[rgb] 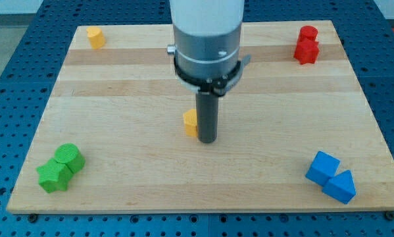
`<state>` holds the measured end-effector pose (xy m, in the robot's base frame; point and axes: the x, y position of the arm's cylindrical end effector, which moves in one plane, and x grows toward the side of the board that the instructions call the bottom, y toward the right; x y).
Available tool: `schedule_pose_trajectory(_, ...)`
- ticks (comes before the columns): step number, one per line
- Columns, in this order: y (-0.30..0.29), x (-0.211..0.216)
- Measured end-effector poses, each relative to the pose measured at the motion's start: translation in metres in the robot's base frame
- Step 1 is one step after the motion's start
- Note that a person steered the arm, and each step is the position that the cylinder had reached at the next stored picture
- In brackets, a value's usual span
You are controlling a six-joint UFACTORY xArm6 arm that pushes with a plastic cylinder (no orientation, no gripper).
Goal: Move the yellow hexagon to the up a bit
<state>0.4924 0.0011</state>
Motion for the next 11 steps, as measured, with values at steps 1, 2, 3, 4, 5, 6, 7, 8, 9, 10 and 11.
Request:
schedule_pose_trajectory(1,-0.002,-0.038)
schedule_pose_trajectory(2,-0.006,-0.079)
schedule_pose_trajectory(3,-0.001,-0.090)
schedule_pose_trajectory(4,0.039,-0.035)
schedule_pose_trajectory(5,0.039,0.020)
schedule_pose_trajectory(6,-0.005,0.010)
schedule_pose_trajectory(7,-0.012,0.005)
schedule_pose_trajectory(8,-0.015,0.004)
schedule_pose_trajectory(9,-0.031,0.003)
schedule_pose_trajectory(10,-0.031,-0.023)
schedule_pose_trajectory(11,-0.031,-0.067)
